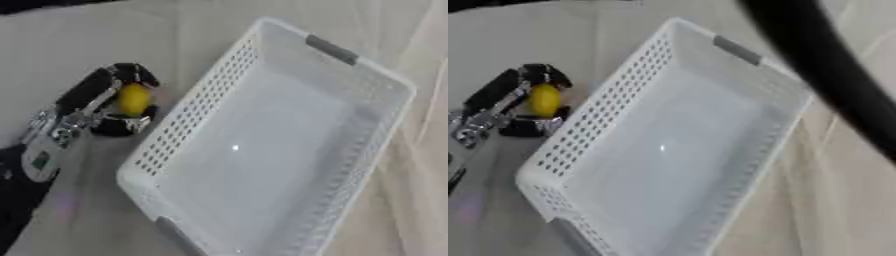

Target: Pick up objects on the table and place them in the box.

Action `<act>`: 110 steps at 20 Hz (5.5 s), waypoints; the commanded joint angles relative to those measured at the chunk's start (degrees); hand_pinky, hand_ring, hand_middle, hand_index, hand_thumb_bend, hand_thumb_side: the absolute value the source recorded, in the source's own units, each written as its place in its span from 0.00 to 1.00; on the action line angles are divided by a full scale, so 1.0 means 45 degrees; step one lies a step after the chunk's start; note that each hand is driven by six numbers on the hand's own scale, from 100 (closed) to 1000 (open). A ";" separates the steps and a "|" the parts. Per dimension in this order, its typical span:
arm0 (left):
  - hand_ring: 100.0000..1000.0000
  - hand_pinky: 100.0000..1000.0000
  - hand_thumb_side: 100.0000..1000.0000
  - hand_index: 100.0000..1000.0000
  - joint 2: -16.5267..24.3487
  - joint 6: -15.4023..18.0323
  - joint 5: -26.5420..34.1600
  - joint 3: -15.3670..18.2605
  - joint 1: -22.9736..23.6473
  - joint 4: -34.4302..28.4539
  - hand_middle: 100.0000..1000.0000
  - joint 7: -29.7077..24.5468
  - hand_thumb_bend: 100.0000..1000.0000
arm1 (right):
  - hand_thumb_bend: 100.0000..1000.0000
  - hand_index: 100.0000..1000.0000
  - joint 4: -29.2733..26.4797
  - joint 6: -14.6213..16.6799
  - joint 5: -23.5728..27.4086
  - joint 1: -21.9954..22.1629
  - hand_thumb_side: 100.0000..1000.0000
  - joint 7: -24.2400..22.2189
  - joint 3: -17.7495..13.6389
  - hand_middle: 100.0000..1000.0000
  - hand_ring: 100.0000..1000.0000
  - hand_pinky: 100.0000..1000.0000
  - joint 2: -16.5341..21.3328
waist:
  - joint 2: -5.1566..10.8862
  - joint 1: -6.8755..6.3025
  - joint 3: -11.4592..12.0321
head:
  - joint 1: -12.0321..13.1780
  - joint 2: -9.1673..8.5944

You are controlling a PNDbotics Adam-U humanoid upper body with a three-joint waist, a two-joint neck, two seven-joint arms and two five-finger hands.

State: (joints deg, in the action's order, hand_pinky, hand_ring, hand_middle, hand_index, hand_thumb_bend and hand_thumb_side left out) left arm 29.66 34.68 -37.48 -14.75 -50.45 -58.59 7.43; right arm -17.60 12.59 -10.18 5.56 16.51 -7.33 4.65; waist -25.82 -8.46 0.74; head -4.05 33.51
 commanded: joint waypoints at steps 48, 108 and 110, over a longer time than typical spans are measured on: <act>0.00 0.00 0.00 0.07 0.2728 -0.0217 -0.1190 0.1403 -0.0203 -0.4097 0.00 0.1502 0.59 | 0.00 0.69 0.0096 -0.0033 0.0098 0.0271 0.86 -0.0106 -0.0025 0.64 0.53 0.41 0.0169 | 0.0204 0.0043 0.0056 | -0.0278 -0.0867; 0.78 0.57 0.69 0.90 -0.3778 -0.0771 0.0254 0.0118 -0.2725 -0.2545 0.86 -0.3988 0.00 | 0.00 0.69 -0.0229 -0.0294 -0.0495 0.0596 0.86 -0.0209 -0.0137 0.64 0.53 0.41 0.0369 | 0.0441 -0.0010 -0.0109 | -0.0900 -0.0520; 0.77 0.56 0.67 0.90 -0.3686 -0.0815 0.0414 0.0232 -0.2685 -0.2657 0.85 -0.3669 0.00 | 0.00 0.69 -0.0234 -0.0293 -0.0490 0.0587 0.86 -0.0219 -0.0140 0.64 0.53 0.41 0.0363 | 0.0443 -0.0005 -0.0109 | -0.0861 -0.0583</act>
State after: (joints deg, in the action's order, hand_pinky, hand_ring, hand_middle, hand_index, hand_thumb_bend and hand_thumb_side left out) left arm 12.08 31.13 -36.03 -14.47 -62.17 -70.06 -9.91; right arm -18.91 11.41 -12.19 7.40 15.43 -7.81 6.17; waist -24.58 -8.89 0.41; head -8.49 31.43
